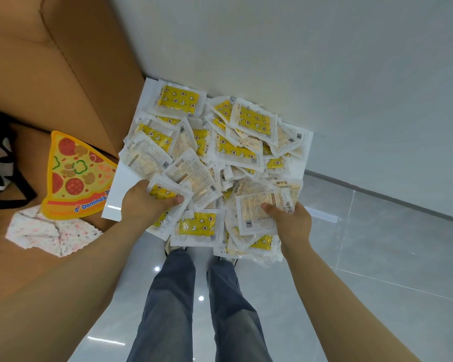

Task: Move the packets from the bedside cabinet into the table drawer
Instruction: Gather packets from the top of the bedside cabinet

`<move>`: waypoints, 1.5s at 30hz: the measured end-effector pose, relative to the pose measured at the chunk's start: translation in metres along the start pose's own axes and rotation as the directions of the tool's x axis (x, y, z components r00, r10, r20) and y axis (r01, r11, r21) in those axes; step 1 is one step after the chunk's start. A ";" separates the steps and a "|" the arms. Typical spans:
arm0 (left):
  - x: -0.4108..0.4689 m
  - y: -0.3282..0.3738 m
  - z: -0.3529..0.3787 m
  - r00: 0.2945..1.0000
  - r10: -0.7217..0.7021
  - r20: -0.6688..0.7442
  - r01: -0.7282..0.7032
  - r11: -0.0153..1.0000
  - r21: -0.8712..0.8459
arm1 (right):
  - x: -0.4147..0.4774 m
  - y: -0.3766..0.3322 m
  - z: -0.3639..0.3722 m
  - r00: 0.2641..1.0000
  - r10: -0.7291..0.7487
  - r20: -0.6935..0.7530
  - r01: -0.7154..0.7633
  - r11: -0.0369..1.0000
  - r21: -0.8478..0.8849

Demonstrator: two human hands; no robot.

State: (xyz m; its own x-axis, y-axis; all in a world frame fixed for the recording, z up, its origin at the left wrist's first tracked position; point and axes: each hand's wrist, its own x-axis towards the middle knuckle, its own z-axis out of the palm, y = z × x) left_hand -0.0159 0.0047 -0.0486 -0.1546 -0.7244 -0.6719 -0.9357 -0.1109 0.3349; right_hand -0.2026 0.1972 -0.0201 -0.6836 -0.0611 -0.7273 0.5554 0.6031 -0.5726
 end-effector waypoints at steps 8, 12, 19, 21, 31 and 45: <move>-0.019 0.008 -0.015 1.000 0.004 0.010 -0.004 1.000 -0.013 | -0.023 -0.006 -0.005 0.998 -0.039 0.046 0.036 0.997 0.065; -0.030 0.008 -0.027 1.000 0.010 -0.011 -0.011 0.998 -0.055 | -0.034 -0.011 -0.013 0.992 -0.119 0.045 0.117 0.992 0.037; -0.042 0.005 -0.052 0.998 -0.014 -0.066 0.002 0.983 -0.185 | -0.045 -0.016 -0.021 0.983 -0.175 0.053 0.176 0.984 -0.021; -0.043 0.004 -0.054 0.997 -0.014 -0.071 0.000 0.980 -0.197 | -0.044 -0.015 -0.019 0.983 -0.180 0.036 0.181 0.983 -0.033; -0.038 0.000 -0.035 0.996 -0.077 -0.040 0.067 0.976 -0.205 | -0.024 -0.007 -0.013 0.976 -0.207 -0.064 0.201 0.976 -0.082; -0.053 0.017 -0.030 0.992 -0.104 -0.070 0.082 0.961 -0.265 | -0.048 -0.004 -0.033 0.979 -0.198 -0.047 0.199 0.979 0.035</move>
State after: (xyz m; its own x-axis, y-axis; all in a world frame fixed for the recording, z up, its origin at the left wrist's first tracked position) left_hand -0.0140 0.0207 0.0125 -0.0334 -0.7549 -0.6550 -0.8276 -0.3466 0.4416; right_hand -0.1877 0.2235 0.0292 -0.8013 -0.1419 -0.5812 0.4240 0.5507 -0.7190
